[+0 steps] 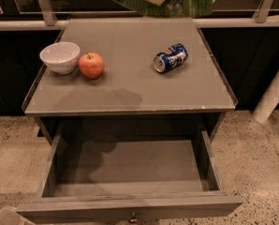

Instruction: Place green rice chip bag into top drawer

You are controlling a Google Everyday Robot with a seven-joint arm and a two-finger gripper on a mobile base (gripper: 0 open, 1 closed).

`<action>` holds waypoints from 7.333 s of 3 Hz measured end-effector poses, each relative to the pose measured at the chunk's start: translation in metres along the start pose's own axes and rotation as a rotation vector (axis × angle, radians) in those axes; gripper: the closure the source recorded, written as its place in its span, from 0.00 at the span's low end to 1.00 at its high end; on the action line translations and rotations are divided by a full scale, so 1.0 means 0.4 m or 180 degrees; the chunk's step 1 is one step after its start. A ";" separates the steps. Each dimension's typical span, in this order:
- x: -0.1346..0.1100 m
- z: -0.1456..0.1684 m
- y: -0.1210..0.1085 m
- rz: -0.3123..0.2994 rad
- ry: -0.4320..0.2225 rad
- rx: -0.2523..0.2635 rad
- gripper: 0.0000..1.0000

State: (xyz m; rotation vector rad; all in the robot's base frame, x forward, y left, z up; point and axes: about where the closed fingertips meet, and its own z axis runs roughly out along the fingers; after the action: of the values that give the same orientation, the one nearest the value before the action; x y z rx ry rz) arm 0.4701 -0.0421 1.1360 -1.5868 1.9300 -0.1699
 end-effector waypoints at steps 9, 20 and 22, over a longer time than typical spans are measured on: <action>0.103 0.049 0.040 0.0043 -0.0058 0.0466 1.00; 0.354 0.405 0.493 0.0268 -0.0381 -0.0393 1.00; 0.395 0.645 0.594 0.0327 -0.0330 -0.0626 1.00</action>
Offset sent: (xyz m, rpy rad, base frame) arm -0.1051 0.0387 -0.2536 0.2346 0.4053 -0.1267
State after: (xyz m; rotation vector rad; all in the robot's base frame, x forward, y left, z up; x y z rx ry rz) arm 0.3960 -0.0513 0.7587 -1.5816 1.9906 0.1465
